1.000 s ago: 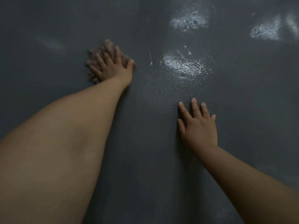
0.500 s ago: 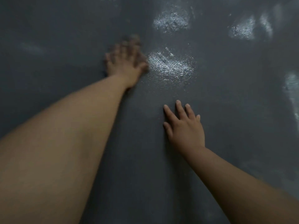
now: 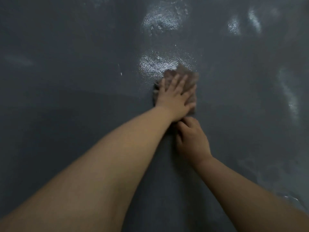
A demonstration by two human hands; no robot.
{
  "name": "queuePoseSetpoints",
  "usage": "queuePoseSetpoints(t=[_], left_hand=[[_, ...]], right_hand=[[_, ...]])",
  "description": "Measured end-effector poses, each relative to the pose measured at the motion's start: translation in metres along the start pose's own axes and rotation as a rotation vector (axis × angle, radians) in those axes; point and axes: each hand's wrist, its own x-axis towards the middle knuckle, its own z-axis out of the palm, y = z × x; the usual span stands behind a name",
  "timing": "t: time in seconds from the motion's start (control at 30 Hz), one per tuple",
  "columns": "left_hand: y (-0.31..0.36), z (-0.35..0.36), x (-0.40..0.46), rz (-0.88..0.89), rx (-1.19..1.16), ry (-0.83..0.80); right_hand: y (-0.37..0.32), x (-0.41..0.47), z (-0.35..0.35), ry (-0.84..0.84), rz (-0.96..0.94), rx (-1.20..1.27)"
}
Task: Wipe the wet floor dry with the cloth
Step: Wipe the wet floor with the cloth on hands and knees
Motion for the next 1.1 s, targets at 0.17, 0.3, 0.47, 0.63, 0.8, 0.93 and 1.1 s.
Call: queuePoseSetpoints(t=[0.17, 0.3, 0.47, 0.63, 0.8, 0.93, 1.1], left_hand=[[-0.037, 0.009, -0.035, 0.089, 0.091, 0.036], [-0.107, 0.022, -0.082, -0.300, -0.023, 0.120], [-0.117, 0.038, -0.128, -0.901, -0.258, 0.138], [-0.033, 0.057, -0.143, -0.793, -0.232, 0.107], [0.059, 0.084, -0.173, -0.355, -0.150, 0.033], [0.087, 0.088, -0.202, -0.039, -0.141, -0.148], [0.058, 0.074, -0.215, 0.056, -0.356, -0.031]], right_hand=[[0.033, -0.032, -0.017, 0.071, 0.001, -0.183], [0.035, -0.043, -0.015, 0.118, 0.057, -0.164], [0.024, -0.047, -0.012, 0.104, 0.098, -0.133], [0.026, -0.058, -0.015, 0.101, 0.133, -0.139], [0.026, -0.075, -0.019, 0.114, 0.214, -0.148], [0.019, -0.094, -0.021, 0.075, 0.307, -0.125], [0.003, -0.121, -0.016, 0.164, 0.229, -0.121]])
